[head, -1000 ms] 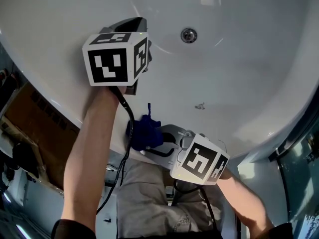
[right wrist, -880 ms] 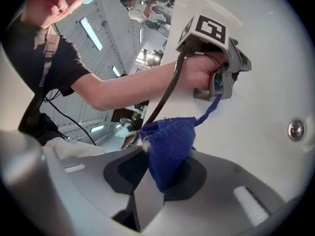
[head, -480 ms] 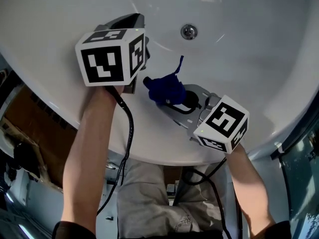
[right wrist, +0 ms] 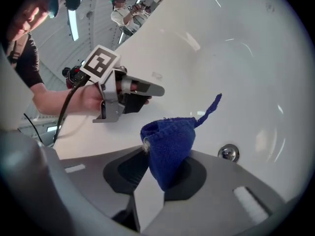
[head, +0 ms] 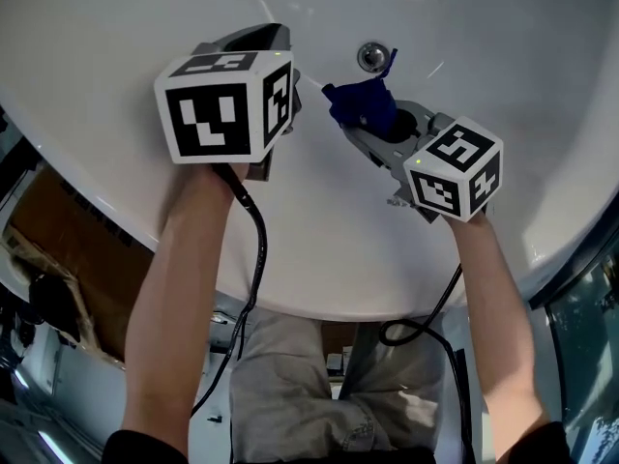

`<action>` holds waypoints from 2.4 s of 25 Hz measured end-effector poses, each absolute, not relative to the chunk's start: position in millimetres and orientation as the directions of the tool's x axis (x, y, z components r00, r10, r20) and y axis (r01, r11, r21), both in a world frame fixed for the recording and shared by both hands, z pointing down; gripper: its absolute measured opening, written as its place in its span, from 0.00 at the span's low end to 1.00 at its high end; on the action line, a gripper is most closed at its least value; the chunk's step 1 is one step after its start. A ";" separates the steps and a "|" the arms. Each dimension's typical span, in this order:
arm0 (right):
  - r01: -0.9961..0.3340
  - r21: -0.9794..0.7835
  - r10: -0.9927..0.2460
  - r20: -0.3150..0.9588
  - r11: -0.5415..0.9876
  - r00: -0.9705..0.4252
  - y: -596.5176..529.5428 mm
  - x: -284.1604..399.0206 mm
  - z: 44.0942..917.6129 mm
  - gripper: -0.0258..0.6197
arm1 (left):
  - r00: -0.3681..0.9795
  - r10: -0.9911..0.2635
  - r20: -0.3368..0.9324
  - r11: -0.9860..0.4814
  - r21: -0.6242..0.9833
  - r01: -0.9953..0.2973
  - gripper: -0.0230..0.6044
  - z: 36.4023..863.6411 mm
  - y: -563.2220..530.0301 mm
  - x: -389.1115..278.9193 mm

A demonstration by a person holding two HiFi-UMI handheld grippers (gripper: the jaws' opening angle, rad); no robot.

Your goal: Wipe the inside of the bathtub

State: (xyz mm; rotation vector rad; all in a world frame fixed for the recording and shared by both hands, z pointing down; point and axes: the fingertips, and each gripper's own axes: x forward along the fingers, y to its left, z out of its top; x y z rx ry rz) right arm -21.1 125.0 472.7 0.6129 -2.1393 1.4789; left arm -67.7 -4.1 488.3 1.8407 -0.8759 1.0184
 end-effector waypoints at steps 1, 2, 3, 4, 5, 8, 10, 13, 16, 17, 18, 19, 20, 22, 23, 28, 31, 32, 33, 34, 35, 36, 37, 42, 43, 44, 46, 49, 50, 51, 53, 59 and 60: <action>-0.605 -0.730 -0.095 0.611 0.317 -0.786 124.9 -20.4 480.1 0.18 | 0.428 -0.170 0.888 -0.410 0.331 -0.850 0.04 488.3 -3.0 -67.6; -0.613 -0.724 -0.092 0.620 0.316 -0.780 124.4 -19.7 487.6 0.18 | 0.429 -0.169 0.887 -0.412 0.332 -0.849 0.04 488.2 -2.5 -67.5; -0.619 -0.719 -0.089 0.627 0.317 -0.774 123.4 -19.2 495.1 0.18 | 0.429 -0.169 0.887 -0.411 0.333 -0.849 0.04 487.8 -2.6 -67.7; -0.621 -0.716 -0.083 0.632 0.320 -0.771 122.0 -19.6 502.7 0.18 | 0.429 -0.171 0.887 -0.409 0.332 -0.850 0.04 487.2 -3.1 -68.3; -0.619 -0.714 -0.073 0.634 0.326 -0.770 120.6 -20.4 510.8 0.18 | 0.428 -0.172 0.887 -0.406 0.332 -0.852 0.04 486.9 -3.6 -68.8; -0.607 -0.705 -0.014 0.648 0.367 -0.761 118.7 -22.1 537.2 0.18 | 0.428 -0.171 0.888 -0.406 0.333 -0.851 0.04 488.9 -1.9 -68.4; -0.597 -0.695 0.035 0.663 0.401 -0.748 119.3 -22.8 553.3 0.18 | 0.430 -0.170 0.887 -0.404 0.335 -0.851 0.04 490.9 -0.5 -68.9; -0.595 -0.686 0.116 0.690 0.420 -0.714 125.3 -20.6 573.5 0.18 | 0.432 -0.169 0.886 -0.402 0.339 -0.851 0.04 490.1 -1.3 -69.3; -0.615 -0.678 0.171 0.716 0.402 -0.677 140.0 -15.3 592.5 0.18 | 0.434 -0.168 0.885 -0.405 0.340 -0.849 0.04 489.0 -0.8 -68.5; -0.624 -0.673 0.178 0.723 0.396 -0.667 144.7 -13.2 598.4 0.18 | 0.433 -0.168 0.886 -0.405 0.339 -0.849 0.04 489.0 -0.7 -68.6; -0.634 -0.668 0.182 0.730 0.390 -0.658 148.9 -11.0 603.6 0.18 | 0.433 -0.168 0.886 -0.403 0.339 -0.850 0.04 489.0 -0.8 -68.6; -0.643 -0.663 0.183 0.737 0.383 -0.650 152.6 -8.8 608.0 0.18 | 0.434 -0.168 0.885 -0.402 0.341 -0.850 0.04 488.9 -1.1 -68.1; -0.652 -0.658 0.184 0.743 0.376 -0.643 156.1 -6.7 611.5 0.18 | 0.436 -0.168 0.884 -0.401 0.343 -0.849 0.04 488.7 -1.2 -67.3; -0.665 -0.652 0.189 0.751 0.364 -0.632 163.8 -4.4 616.6 0.18 | 0.441 -0.166 0.882 -0.404 0.347 -0.846 0.04 488.1 -0.8 -66.1; -0.668 -0.651 0.194 0.753 0.361 -0.629 167.5 -4.3 618.7 0.18 | 0.443 -0.165 0.881 -0.406 0.349 -0.845 0.04 487.9 -0.6 -66.1; -0.675 -0.657 0.210 0.751 0.336 -0.626 178.9 -5.7 627.9 0.18 | 0.445 -0.161 0.881 -0.407 0.352 -0.843 0.04 488.0 -0.6 -65.6; -0.678 -0.666 0.214 0.744 0.310 -0.633 182.3 -6.1 631.4 0.18 | 0.445 -0.157 0.882 -0.405 0.353 -0.844 0.04 489.0 -0.9 -63.8; -0.676 -0.671 0.224 0.740 0.303 -0.634 185.8 -7.7 632.4 0.18 | 0.445 -0.153 0.882 -0.409 0.354 -0.841 0.04 489.0 0.1 -63.2; -0.673 -0.678 0.237 0.734 0.296 -0.636 190.7 -9.9 633.0 0.18 | 0.446 -0.148 0.883 -0.415 0.354 -0.838 0.04 489.1 1.4 -62.7; -0.668 -0.685 0.249 0.728 0.290 -0.639 195.6 -11.9 633.2 0.18 | 0.446 -0.143 0.884 -0.420 0.354 -0.836 0.04 489.5 2.4 -62.3; -0.666 -0.690 0.253 0.724 0.284 -0.642 199.2 -13.0 633.2 0.18 | 0.445 -0.139 0.884 -0.422 0.354 -0.835 0.04 489.9 2.9 -62.0; -0.668 -0.690 0.250 0.724 0.280 -0.644 200.7 -13.2 633.1 0.18 | 0.446 -0.137 0.885 -0.422 0.355 -0.834 0.04 490.2 2.9 -61.5; -0.671 -0.688 0.240 0.726 0.277 -0.645 200.4 -13.0 632.7 0.18 | 0.447 -0.136 0.884 -0.424 0.356 -0.833 0.04 490.2 2.5 -61.0; -0.648 -0.709 0.236 0.705 0.280 -0.669 202.5 -19.0 619.2 0.18 | 0.444 -0.135 0.886 -0.432 0.351 -0.831 0.04 489.8 2.2 -60.7; -0.642 -0.715 0.238 0.698 0.278 -0.675 204.2 -20.3 615.3 0.18 | 0.441 -0.133 0.888 -0.432 0.349 -0.832 0.04 490.2 3.1 -61.4; -0.637 -0.720 0.239 0.693 0.274 -0.680 206.0 -21.4 611.5 0.18 | 0.436 -0.129 0.891 -0.433 0.345 -0.833 0.04 491.1 4.2 -62.5; -0.632 -0.727 0.239 0.686 0.269 -0.687 209.2 -22.2 604.3 0.18 | 0.422 -0.122 0.898 -0.436 0.334 -0.836 0.04 493.8 6.0 -65.2; -0.626 -0.734 0.241 0.678 0.263 -0.694 212.9 -23.1 593.2 0.18 | 0.417 -0.123 0.901 -0.431 0.330 -0.840 0.04 494.7 5.5 -67.1; -0.624 -0.737 0.242 0.675 0.260 -0.697 214.1 -24.4 589.1 0.18 | 0.417 -0.124 0.901 -0.430 0.330 -0.840 0.04 494.2 5.0 -67.7; -0.621 -0.740 0.242 0.671 0.257 -0.700 215.3 -25.9 585.0 0.18 | 0.415 -0.124 0.901 -0.432 0.327 -0.840 0.04 493.7 4.5 -68.3; -0.615 -0.746 0.244 0.666 0.255 -0.705 217.9 -28.4 576.5 0.18 | 0.411 -0.122 0.903 -0.437 0.323 -0.840 0.04 493.1 4.0 -69.0; -0.556 -0.770 0.292 0.635 0.312 -0.715 230.6 -33.4 545.5 0.18 | 0.407 -0.117 0.906 -0.437 0.321 -0.840 0.04 491.5 6.7 -66.6; -0.539 -0.774 0.305 0.629 0.332 -0.715 232.7 -35.7 539.7 0.18 | 0.409 -0.117 0.905 -0.436 0.323 -0.840 0.04 491.6 7.2 -66.9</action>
